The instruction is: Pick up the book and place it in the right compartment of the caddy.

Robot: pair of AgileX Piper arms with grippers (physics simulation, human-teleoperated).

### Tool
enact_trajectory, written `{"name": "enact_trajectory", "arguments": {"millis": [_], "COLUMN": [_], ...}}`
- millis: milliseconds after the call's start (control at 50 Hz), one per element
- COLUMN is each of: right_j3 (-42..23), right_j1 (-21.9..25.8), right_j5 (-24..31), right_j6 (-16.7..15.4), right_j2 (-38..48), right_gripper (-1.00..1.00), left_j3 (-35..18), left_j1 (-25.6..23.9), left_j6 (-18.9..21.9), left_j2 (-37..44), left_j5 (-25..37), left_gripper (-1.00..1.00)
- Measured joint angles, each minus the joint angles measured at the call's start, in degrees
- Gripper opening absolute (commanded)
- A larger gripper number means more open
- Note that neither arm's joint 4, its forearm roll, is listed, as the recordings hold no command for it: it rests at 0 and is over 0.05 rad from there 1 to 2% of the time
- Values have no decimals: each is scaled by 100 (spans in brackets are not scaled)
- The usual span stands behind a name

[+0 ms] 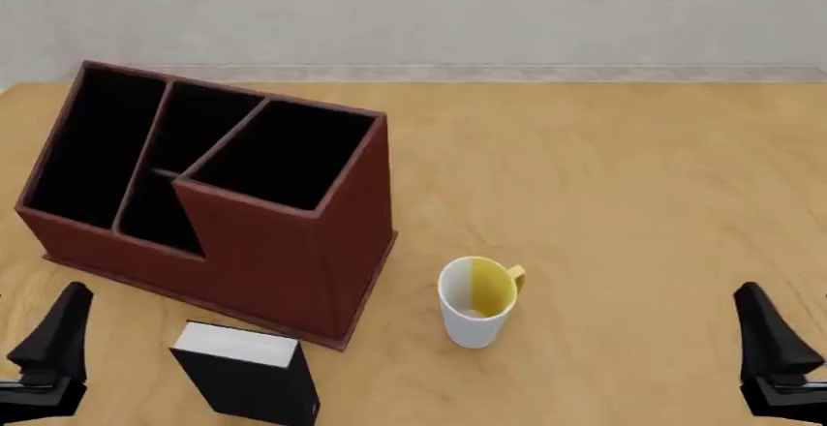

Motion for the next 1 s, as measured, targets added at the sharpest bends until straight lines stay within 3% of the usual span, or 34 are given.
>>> {"name": "enact_trajectory", "arguments": {"millis": [280, 480, 780, 1000], "right_j3": [-37, -290, -1148, -1921], "right_j1": [40, 297, 1476, 2846], "right_j5": [7, 207, 1081, 1483], "right_j6": [-7, -203, -923, -1541], "right_j2": [12, 7, 164, 1143], "right_gripper": [100, 100, 100, 100], "left_j3": [-80, -185, -271, -315], "left_j1": [6, 5, 83, 175], "left_j6": [61, 125, 201, 269], "left_j2": [18, 15, 0, -5], "left_j5": [30, 93, 122, 87], "left_gripper": [100, 100, 100, 100]}}
